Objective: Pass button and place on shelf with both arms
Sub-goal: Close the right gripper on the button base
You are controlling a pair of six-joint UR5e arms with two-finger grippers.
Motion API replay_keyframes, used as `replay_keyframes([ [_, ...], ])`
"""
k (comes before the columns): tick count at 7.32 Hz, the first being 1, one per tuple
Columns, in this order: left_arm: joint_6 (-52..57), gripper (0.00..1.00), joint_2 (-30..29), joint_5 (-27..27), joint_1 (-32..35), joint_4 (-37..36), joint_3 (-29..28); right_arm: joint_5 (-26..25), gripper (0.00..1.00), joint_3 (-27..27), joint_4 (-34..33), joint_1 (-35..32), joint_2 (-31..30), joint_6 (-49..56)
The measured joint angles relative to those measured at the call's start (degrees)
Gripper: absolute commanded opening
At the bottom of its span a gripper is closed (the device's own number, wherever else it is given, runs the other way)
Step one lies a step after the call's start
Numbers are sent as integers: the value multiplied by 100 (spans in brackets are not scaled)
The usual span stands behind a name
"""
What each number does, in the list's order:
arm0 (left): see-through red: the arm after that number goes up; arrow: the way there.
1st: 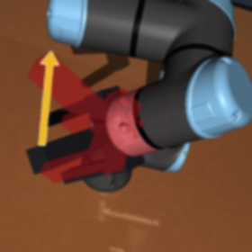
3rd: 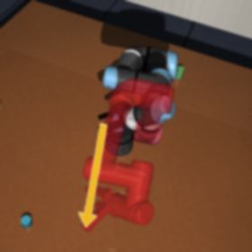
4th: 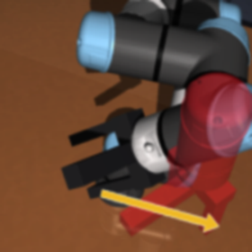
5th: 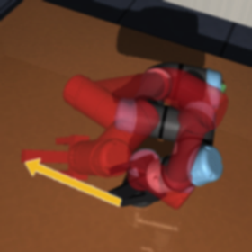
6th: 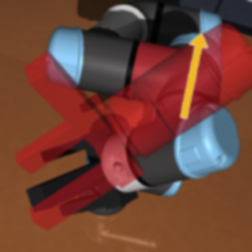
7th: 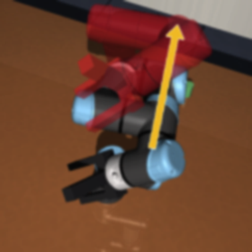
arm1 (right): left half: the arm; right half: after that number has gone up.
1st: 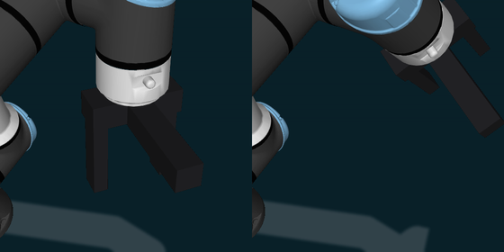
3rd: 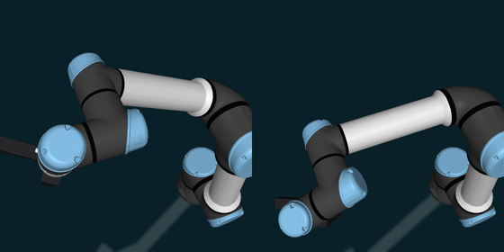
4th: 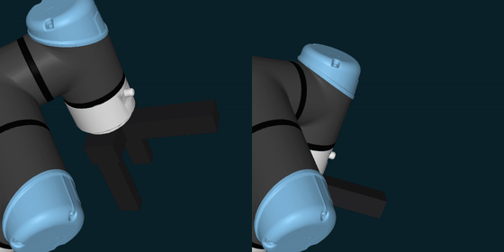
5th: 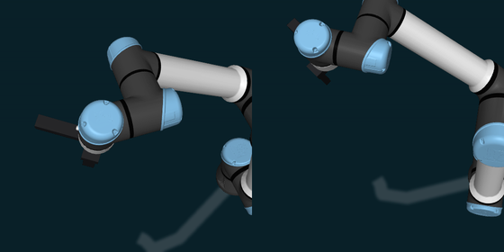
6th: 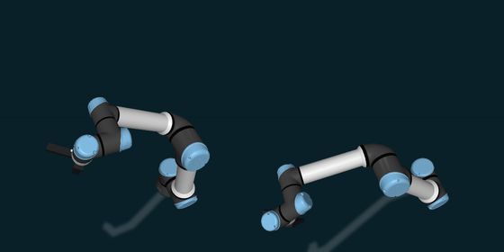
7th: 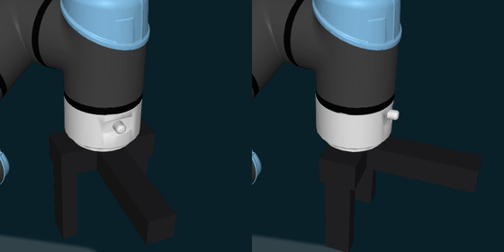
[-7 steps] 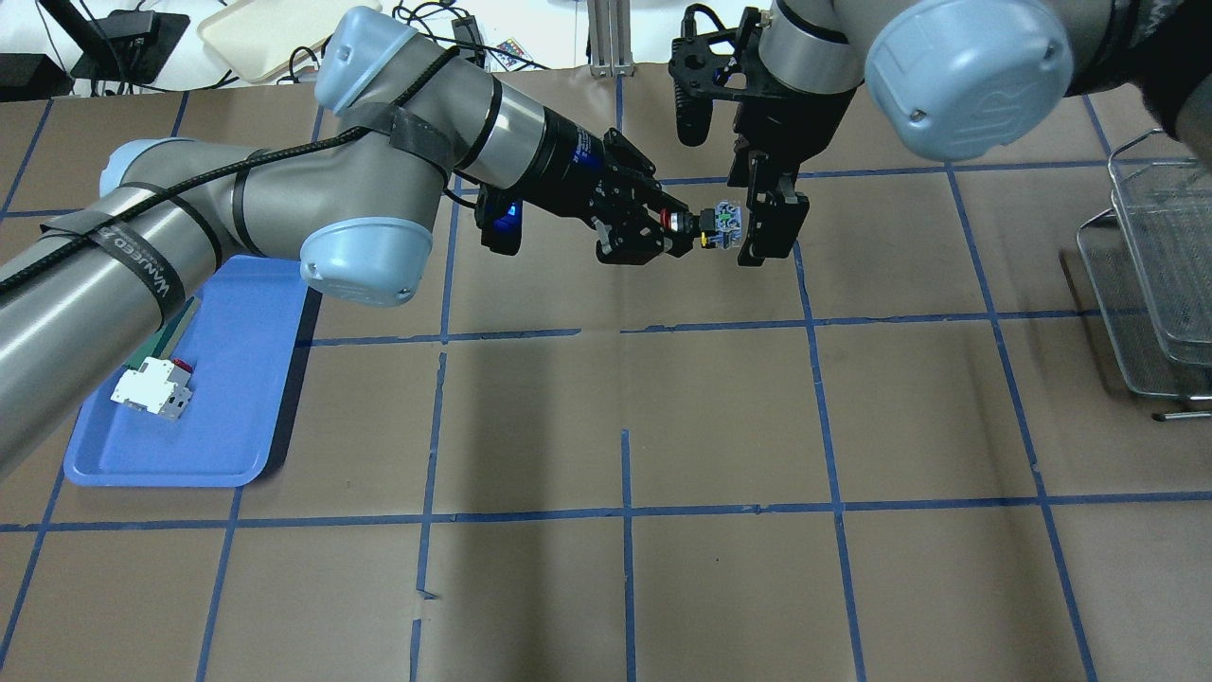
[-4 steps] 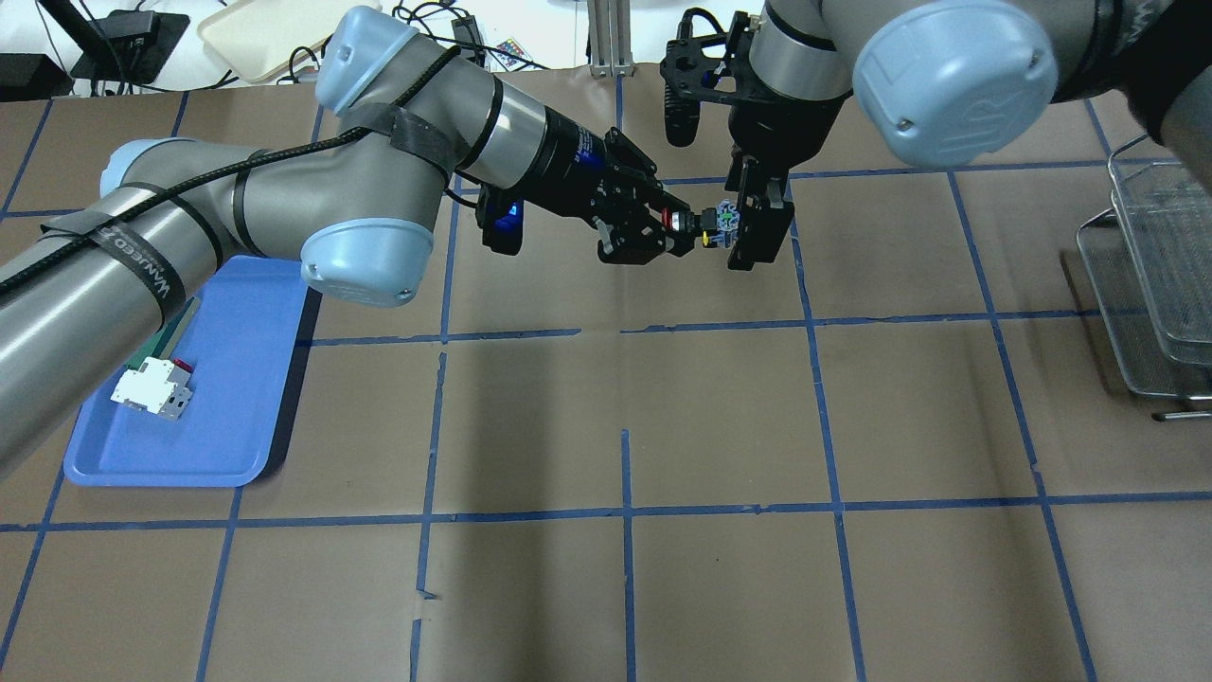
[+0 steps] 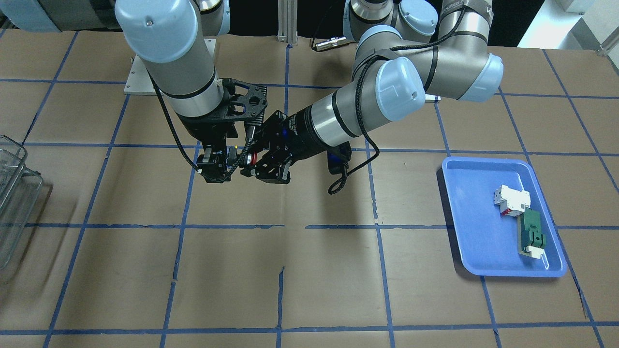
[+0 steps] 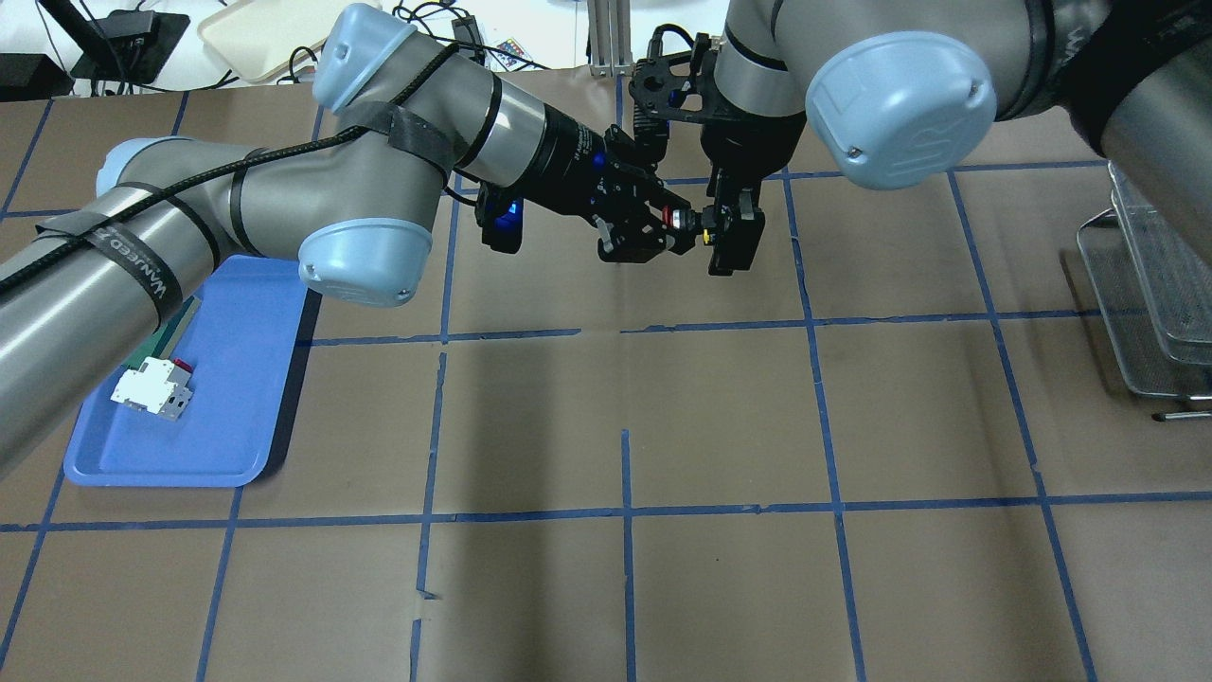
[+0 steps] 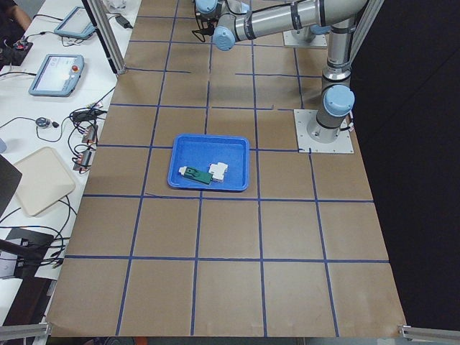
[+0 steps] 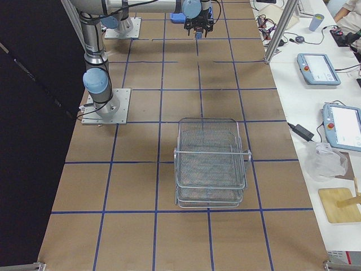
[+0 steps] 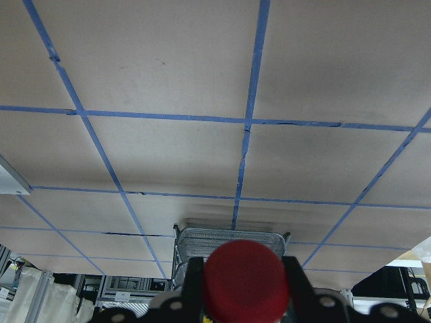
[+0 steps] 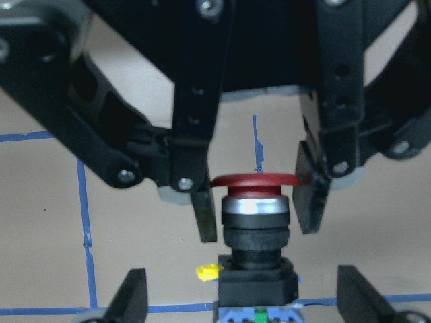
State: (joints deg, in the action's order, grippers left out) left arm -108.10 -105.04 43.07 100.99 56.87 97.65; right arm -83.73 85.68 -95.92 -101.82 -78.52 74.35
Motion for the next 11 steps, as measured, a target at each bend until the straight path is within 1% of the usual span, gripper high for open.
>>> replay_keyframes([
  [1,0,0,13,-31,0,0,-1,-13,45,0,-34,-2,1,-14],
  [2,2,0,24,-45,0,0,-5,-34,27,-3,-36,-4,-5,-21],
  [3,6,0,31,-50,0,0,-8,-64,12,-6,-27,-4,-13,-17],
  [4,8,0,32,-52,0,0,-7,-90,6,-12,-24,-4,-20,4],
  [5,8,0,30,-53,0,0,-4,-99,1,-30,-29,-5,-26,22],
  [6,5,14,30,-55,-1,-3,-5,-96,0,-51,-41,-5,-31,35],
  [7,-7,15,26,-60,-2,1,-6,-78,0,-67,-53,-6,-35,51],
  [9,-117,52,24,-77,-1,2,-12,-57,0,-75,-90,-12,-40,81],
  [10,-211,68,29,-96,-1,2,-25,-57,0,-77,-110,-12,-40,86],
  [11,-315,81,37,-115,0,3,-50,-51,0,-80,-131,-14,-37,87],
])
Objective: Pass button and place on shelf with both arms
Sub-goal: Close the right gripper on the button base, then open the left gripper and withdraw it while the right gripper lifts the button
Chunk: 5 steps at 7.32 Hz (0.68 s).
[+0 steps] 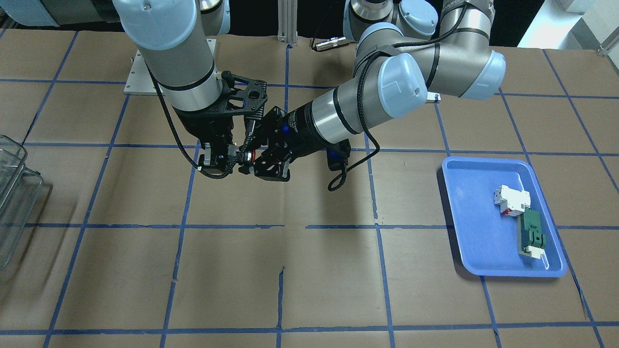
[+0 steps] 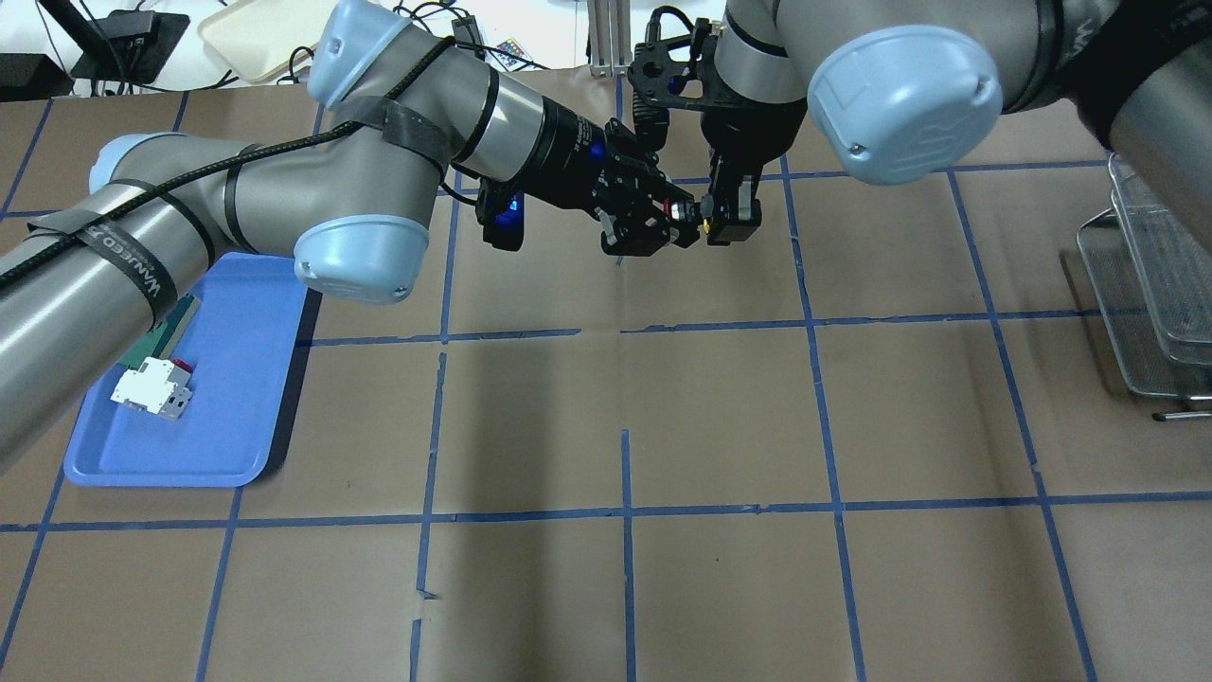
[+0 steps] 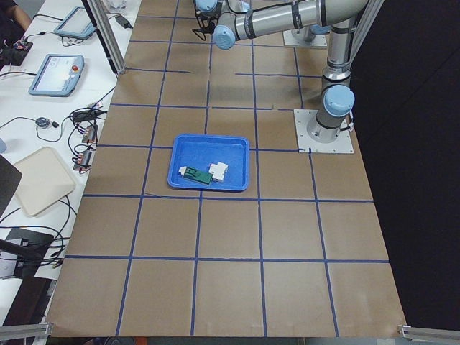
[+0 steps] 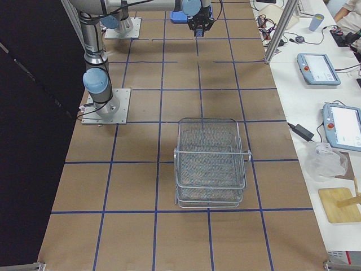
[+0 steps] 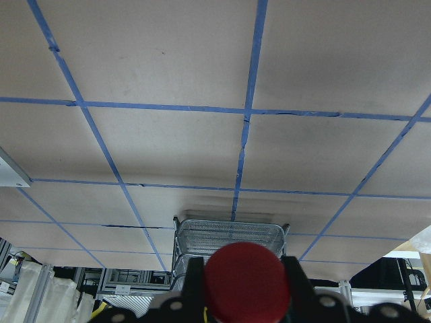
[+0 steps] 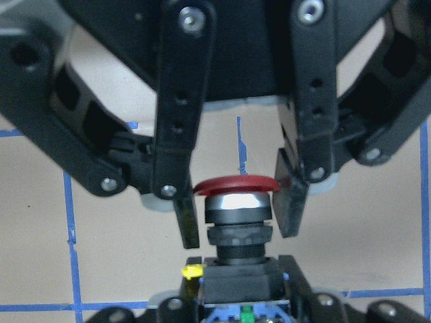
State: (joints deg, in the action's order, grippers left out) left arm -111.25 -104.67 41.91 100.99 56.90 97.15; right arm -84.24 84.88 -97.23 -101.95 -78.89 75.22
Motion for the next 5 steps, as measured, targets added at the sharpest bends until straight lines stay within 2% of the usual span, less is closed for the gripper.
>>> replay_keyframes([
  [1,-78,86,14,0,-2,-3,-24,-5,0,0,-4,0,4,1],
  [2,-114,85,34,-5,-7,-4,-35,-5,0,2,-11,0,4,1],
  [3,-124,78,57,-1,-13,-2,-44,-5,0,2,-14,0,8,2],
  [5,-1,75,83,48,-129,9,-60,-24,0,2,-19,20,22,34],
])
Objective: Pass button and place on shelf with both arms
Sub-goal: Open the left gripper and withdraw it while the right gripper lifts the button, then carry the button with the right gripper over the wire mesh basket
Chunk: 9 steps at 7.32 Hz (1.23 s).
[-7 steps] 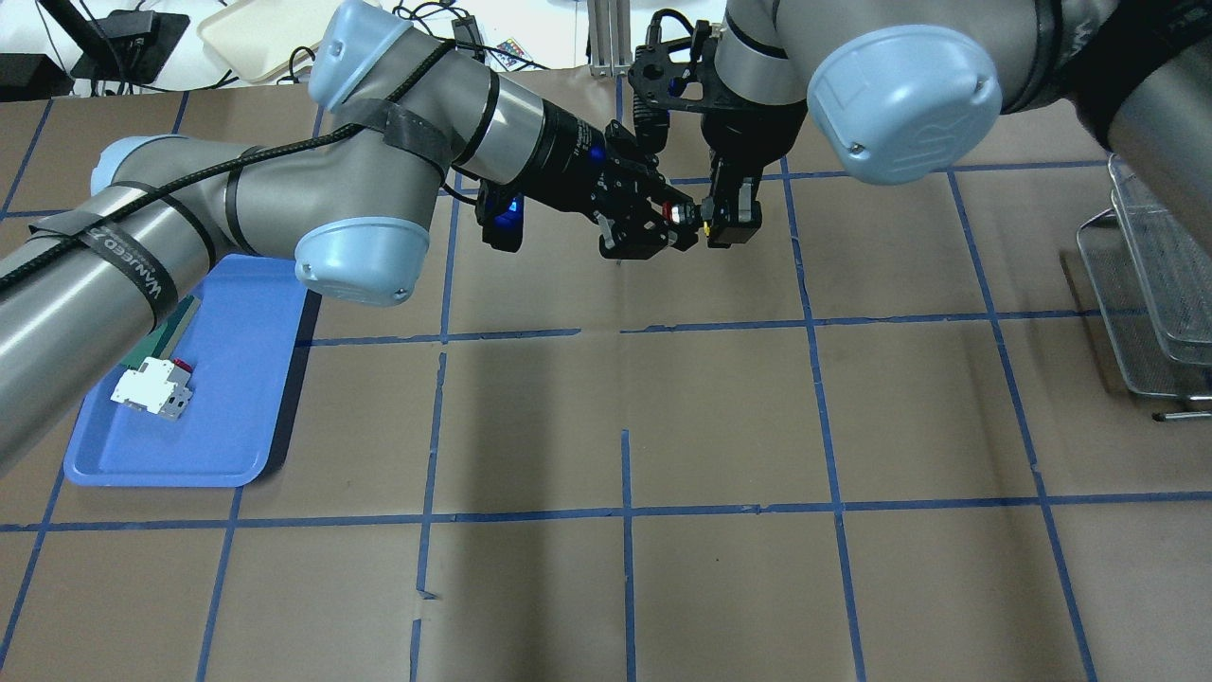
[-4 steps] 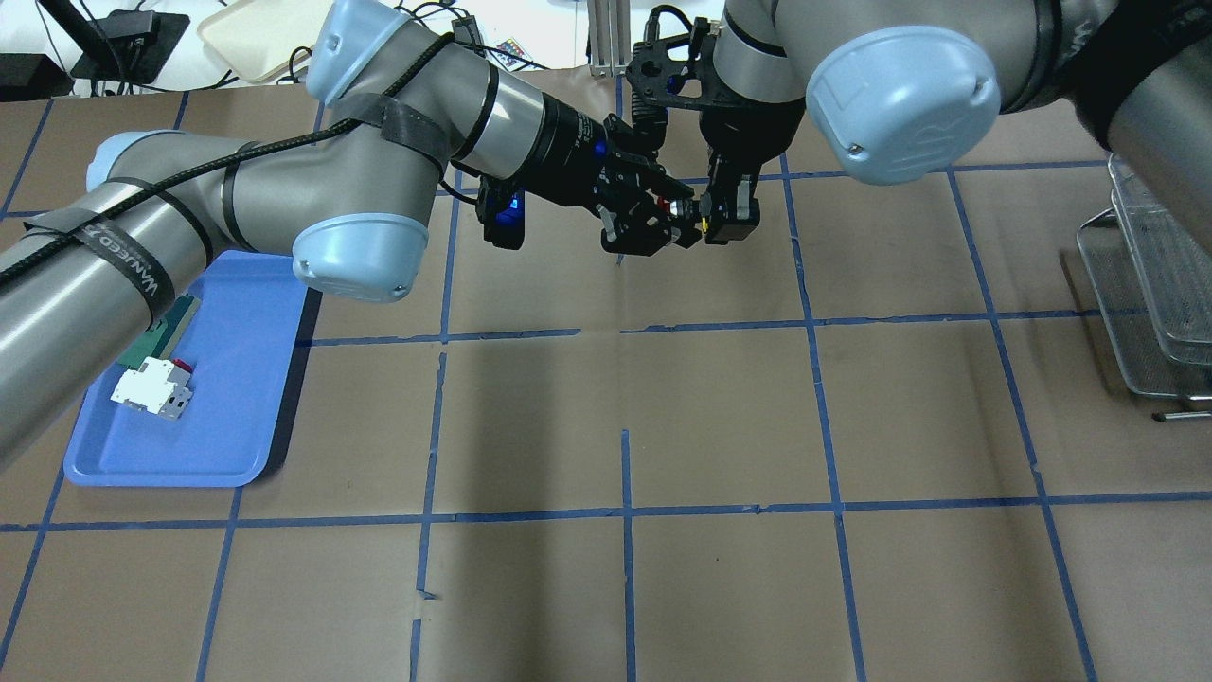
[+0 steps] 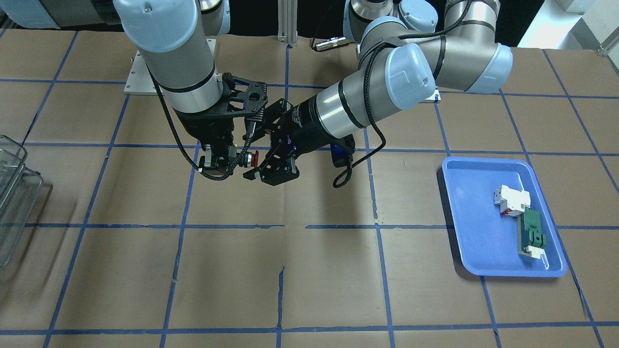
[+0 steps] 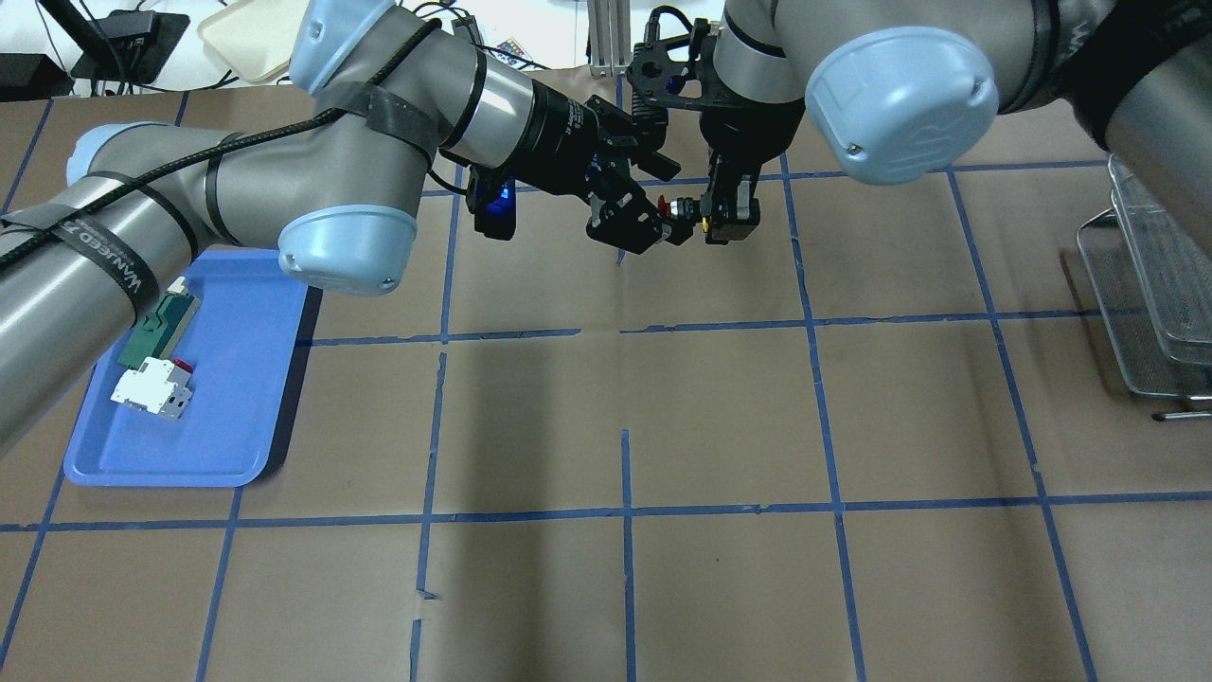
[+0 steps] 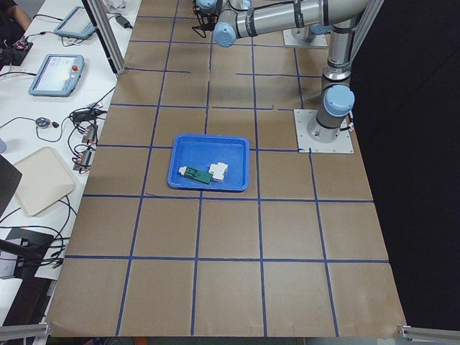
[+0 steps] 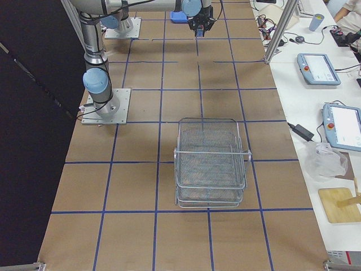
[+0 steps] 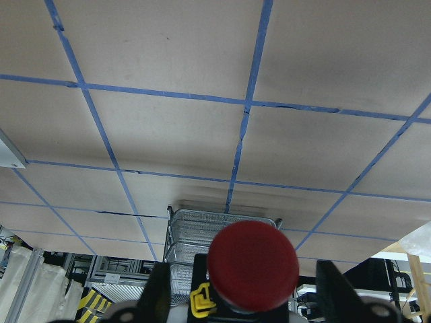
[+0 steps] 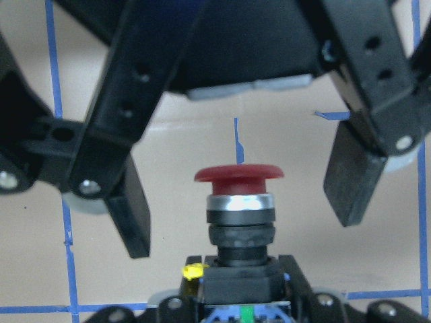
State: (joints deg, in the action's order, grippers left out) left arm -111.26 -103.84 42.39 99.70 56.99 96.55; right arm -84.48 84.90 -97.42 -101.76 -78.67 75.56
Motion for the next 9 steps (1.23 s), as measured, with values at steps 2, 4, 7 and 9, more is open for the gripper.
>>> replay_keyframes([
  [2,723,77,59,414,-381,19,-12,-183,0,-13,-7,239,3,172],
  [4,2248,92,136,1251,-883,105,21,-732,0,-48,-10,797,-28,507],
  [7,5993,100,253,3190,-1796,786,-5,-948,0,-117,42,2311,-238,1642],
  [9,7980,100,551,4693,-2060,1594,-89,-880,0,-81,21,3451,-270,2745],
])
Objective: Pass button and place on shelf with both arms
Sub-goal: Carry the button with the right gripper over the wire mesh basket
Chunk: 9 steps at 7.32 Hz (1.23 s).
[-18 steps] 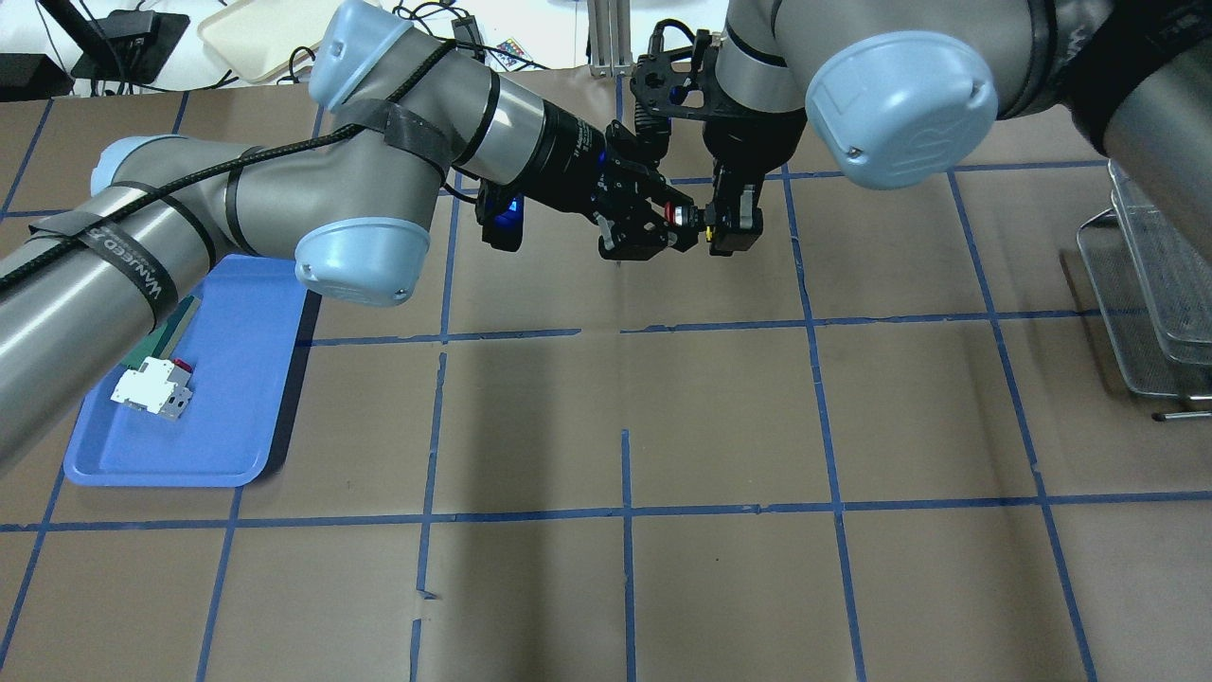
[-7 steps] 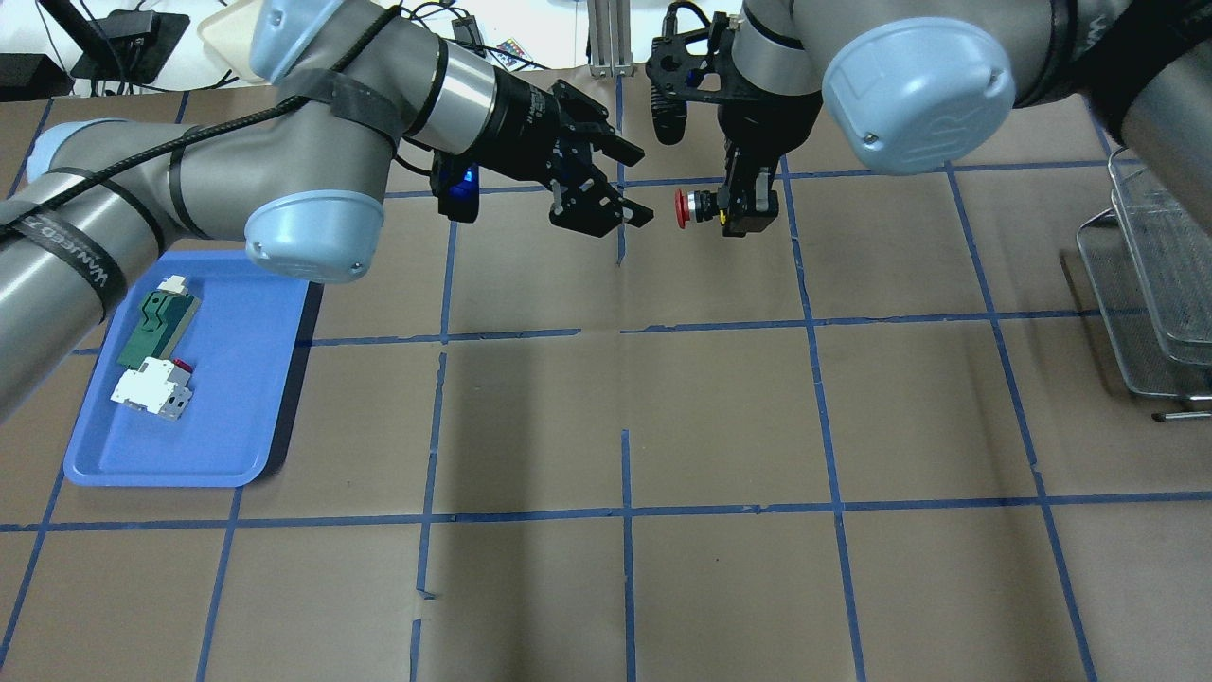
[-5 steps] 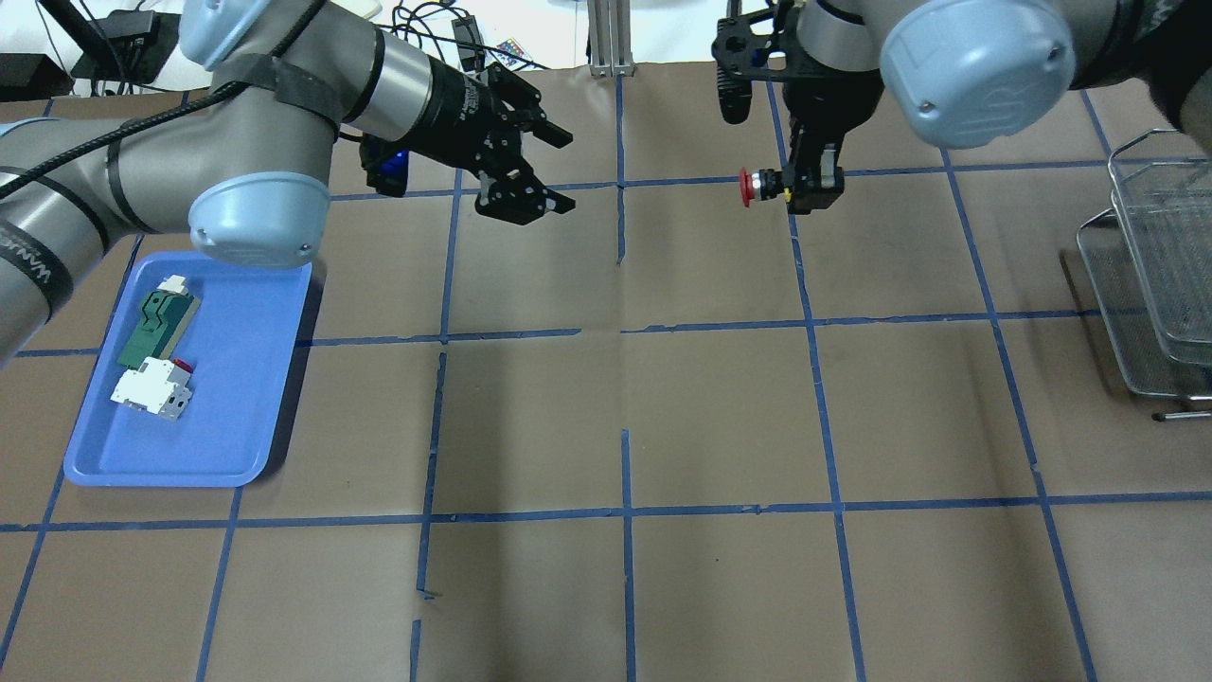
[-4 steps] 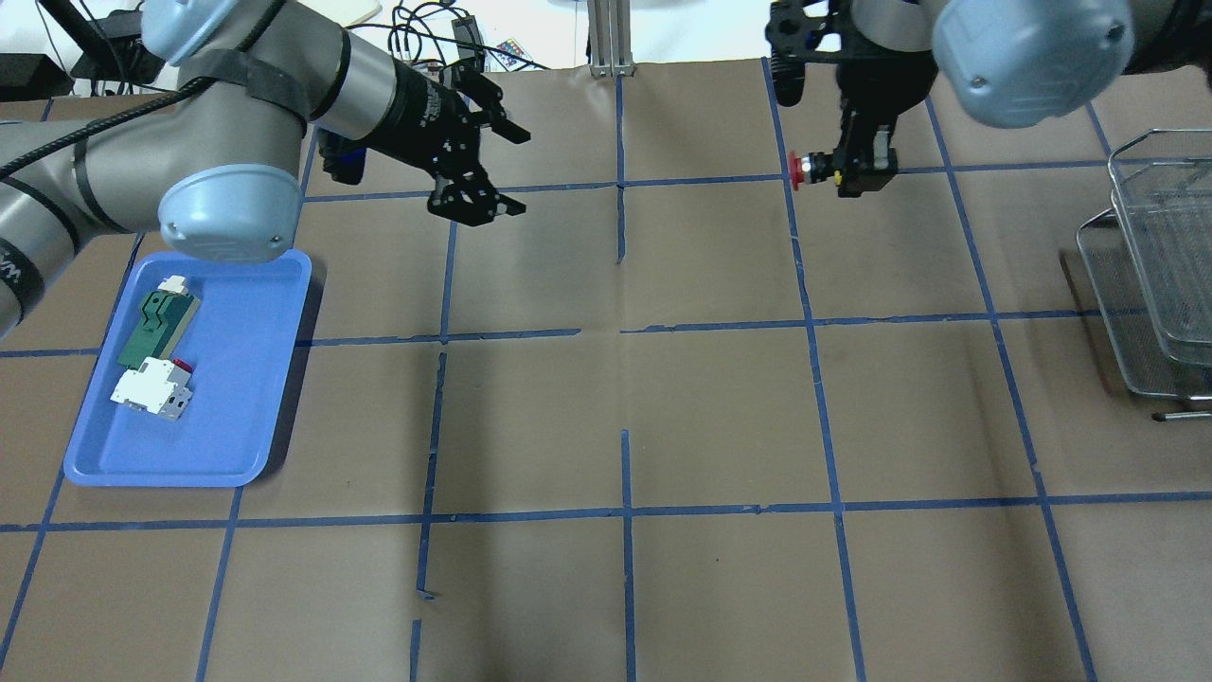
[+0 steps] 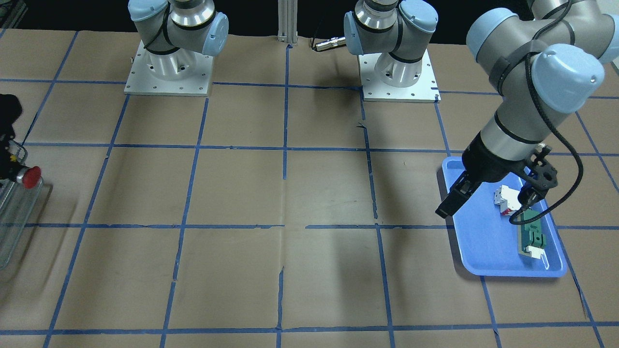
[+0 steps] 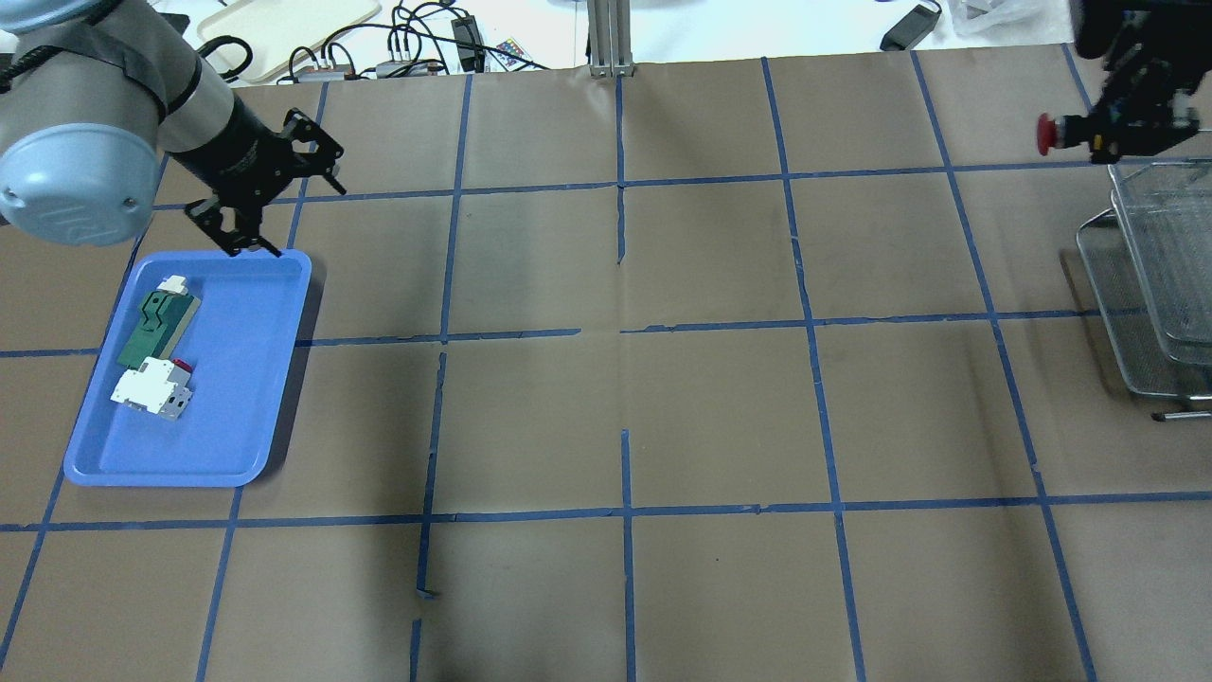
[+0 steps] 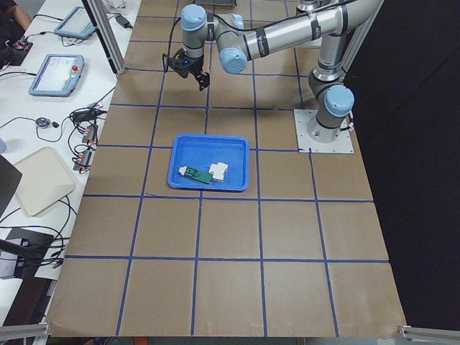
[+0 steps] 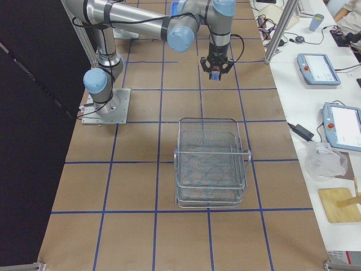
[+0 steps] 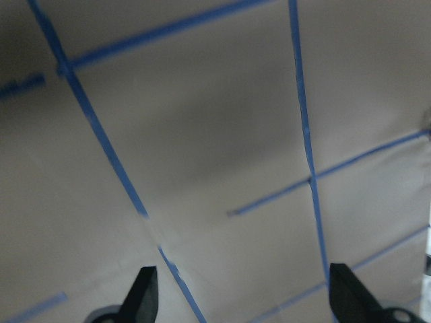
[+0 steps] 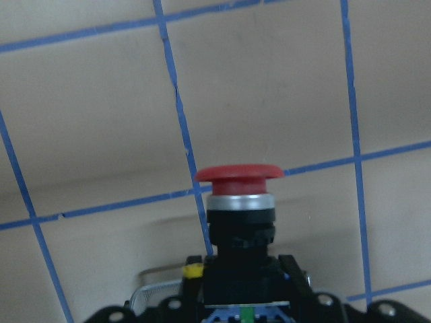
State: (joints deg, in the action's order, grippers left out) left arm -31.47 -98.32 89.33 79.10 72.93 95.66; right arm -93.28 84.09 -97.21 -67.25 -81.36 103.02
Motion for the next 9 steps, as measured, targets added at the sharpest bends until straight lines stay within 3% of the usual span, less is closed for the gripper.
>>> replay_keyframes([
  [1,637,100,219,275,-11,535,-126,110,0,29,-24,574,29,597],
  [3,1603,100,697,180,6,1436,-389,414,0,101,-156,1616,274,1369],
  [5,1925,100,891,170,91,1712,-429,485,5,136,-636,1945,722,1670],
  [6,2145,100,903,168,204,1747,-347,485,18,154,-767,1978,863,1698],
  [8,2923,100,1001,136,517,1782,-180,444,67,186,-930,1986,1035,1688],
  [9,3204,100,1058,75,617,1832,-141,415,80,198,-980,1987,1088,1653],
])
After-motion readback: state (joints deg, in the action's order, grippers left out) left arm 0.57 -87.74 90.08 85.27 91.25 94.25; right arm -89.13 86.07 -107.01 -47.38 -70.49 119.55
